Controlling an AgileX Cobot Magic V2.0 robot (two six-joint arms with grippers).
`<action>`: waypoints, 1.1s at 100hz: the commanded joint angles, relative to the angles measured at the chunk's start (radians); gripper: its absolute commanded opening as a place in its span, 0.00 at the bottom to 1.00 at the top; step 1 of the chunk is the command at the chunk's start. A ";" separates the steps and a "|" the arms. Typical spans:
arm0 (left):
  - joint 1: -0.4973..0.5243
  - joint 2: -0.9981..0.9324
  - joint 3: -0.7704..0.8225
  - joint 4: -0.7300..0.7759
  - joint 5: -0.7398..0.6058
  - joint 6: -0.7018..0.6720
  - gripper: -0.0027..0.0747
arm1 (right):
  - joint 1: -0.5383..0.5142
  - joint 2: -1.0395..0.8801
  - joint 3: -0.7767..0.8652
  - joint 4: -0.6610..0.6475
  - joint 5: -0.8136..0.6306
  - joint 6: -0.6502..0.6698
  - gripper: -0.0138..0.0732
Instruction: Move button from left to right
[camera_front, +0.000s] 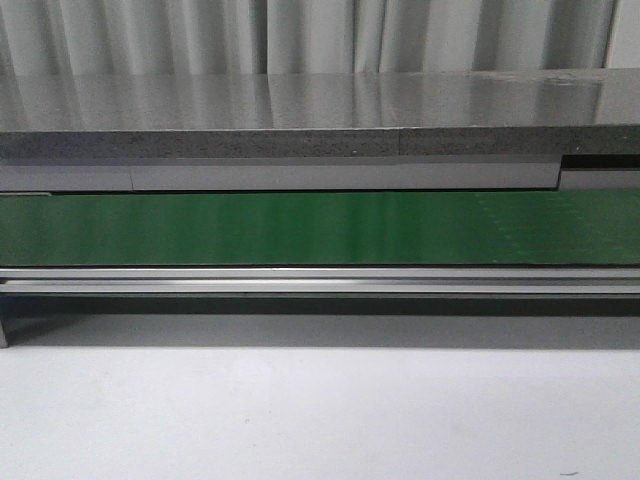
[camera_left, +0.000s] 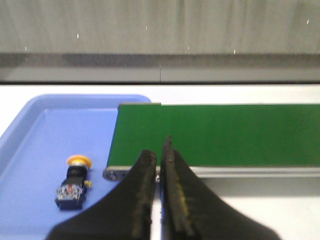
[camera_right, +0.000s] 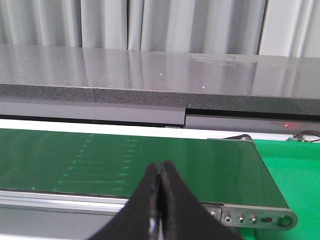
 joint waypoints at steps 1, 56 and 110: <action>-0.007 0.109 -0.101 -0.008 0.065 -0.008 0.04 | 0.001 -0.017 0.001 0.002 -0.087 0.001 0.08; -0.007 0.405 -0.200 -0.008 0.200 -0.008 0.04 | 0.001 -0.017 0.001 0.002 -0.087 0.001 0.08; -0.007 0.407 -0.200 -0.008 0.202 -0.008 0.74 | 0.001 -0.017 0.001 0.002 -0.087 0.001 0.08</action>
